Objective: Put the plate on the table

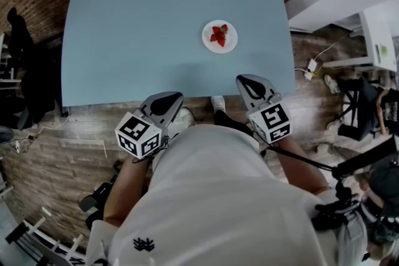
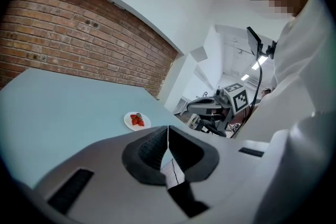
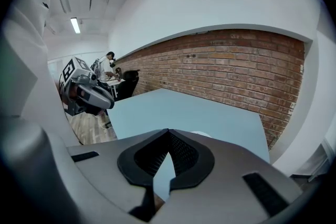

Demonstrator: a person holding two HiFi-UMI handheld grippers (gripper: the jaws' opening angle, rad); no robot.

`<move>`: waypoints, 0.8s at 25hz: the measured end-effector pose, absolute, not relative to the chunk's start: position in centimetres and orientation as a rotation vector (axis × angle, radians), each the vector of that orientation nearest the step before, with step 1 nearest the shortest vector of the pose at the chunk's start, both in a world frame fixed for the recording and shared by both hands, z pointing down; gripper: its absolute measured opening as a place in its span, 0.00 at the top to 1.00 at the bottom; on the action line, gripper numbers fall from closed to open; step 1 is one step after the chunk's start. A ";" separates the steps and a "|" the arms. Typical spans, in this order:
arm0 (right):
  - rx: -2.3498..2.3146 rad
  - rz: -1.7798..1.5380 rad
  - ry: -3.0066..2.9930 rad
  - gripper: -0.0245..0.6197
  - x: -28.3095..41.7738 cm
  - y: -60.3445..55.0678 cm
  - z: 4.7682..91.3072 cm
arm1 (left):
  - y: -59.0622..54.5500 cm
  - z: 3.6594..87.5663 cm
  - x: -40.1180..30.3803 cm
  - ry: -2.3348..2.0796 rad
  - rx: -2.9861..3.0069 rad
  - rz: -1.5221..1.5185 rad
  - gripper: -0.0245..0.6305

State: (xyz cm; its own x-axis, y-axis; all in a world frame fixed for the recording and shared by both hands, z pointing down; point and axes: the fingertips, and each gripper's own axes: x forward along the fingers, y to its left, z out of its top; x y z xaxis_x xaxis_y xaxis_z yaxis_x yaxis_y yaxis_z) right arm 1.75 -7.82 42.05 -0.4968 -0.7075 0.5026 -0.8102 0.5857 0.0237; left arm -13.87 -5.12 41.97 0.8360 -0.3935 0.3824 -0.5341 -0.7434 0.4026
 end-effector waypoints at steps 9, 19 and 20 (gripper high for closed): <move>1.231 0.303 -2.339 0.95 1.6 -7.1 42.2 | -4.6 42.7 -14.2 -0.648 2.497 0.380 0.95; 1.240 0.317 -2.329 0.95 2.0 -7.2 42.4 | -5.1 43.3 -13.7 -0.623 2.482 0.387 0.95; 1.242 0.321 -2.329 0.95 2.2 -7.3 42.5 | -5.2 43.4 -13.6 -0.621 2.481 0.387 0.95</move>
